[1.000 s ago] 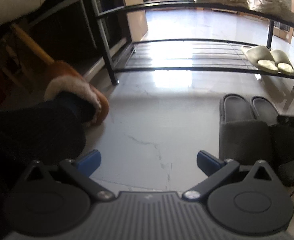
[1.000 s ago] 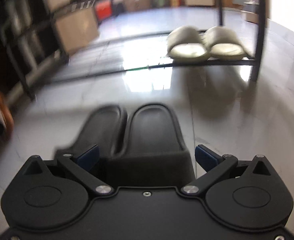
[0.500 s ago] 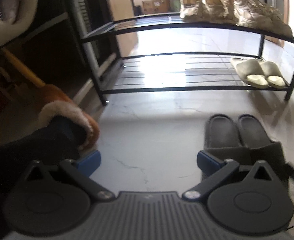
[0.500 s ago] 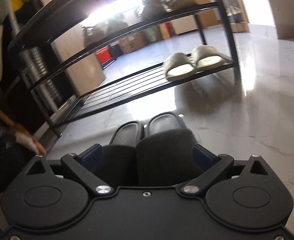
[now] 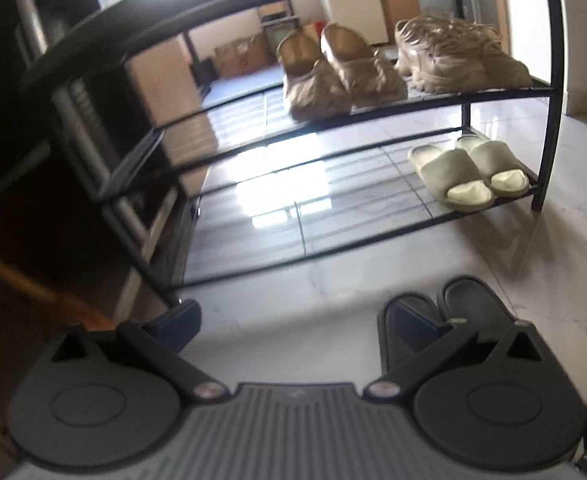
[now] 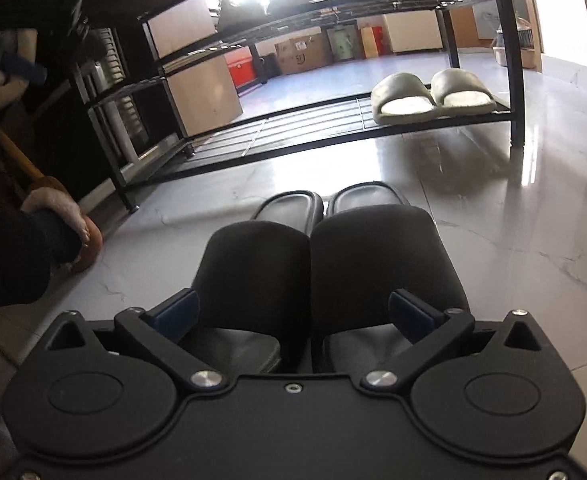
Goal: Organize scattered shoes
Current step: 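Move the open right tool over the heels of both black slippers, then close the right tool on both black slippers together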
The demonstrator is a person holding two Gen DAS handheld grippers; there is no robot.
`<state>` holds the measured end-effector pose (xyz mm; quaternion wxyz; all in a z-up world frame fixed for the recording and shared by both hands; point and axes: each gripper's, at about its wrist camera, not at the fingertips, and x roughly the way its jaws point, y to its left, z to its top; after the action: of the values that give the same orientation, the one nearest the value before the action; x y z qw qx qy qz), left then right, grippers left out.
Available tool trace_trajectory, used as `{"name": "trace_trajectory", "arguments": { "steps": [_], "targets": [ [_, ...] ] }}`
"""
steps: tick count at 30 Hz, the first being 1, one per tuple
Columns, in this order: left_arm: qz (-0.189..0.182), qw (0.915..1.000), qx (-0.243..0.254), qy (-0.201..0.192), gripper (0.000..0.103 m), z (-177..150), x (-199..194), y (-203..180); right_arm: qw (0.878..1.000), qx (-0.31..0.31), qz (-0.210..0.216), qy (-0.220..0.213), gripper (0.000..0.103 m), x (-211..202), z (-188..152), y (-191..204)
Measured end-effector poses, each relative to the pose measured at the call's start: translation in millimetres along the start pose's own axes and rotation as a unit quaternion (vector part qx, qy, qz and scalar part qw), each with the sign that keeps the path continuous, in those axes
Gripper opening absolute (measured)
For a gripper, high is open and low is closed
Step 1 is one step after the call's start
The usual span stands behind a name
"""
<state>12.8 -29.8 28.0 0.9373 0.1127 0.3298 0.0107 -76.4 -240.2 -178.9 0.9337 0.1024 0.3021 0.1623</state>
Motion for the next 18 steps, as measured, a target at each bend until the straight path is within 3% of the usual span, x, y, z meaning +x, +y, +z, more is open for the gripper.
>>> {"name": "trace_trajectory", "arguments": {
  "steps": [2,3,6,9,18],
  "targets": [
    [-0.003,0.9999,-0.014,-0.001,0.102,-2,1,-4,1.0,0.002,-0.007,0.005,0.103,1,-1,1],
    [-0.017,0.9995,-0.02,0.018,0.102,-1,2,-7,1.0,0.002,-0.008,0.012,0.103,2,-1,2],
    [-0.097,0.9928,-0.046,0.054,0.102,-3,-2,-10,0.999,0.005,-0.004,0.034,0.103,6,-5,5],
    [-0.128,0.9866,-0.065,0.078,0.102,-8,-4,-9,0.999,-0.009,-0.008,0.052,0.103,16,-14,14],
    [-0.095,0.9802,-0.127,0.118,0.102,-23,5,18,0.993,-0.095,-0.066,0.034,0.103,45,-33,34]
  ]
}}
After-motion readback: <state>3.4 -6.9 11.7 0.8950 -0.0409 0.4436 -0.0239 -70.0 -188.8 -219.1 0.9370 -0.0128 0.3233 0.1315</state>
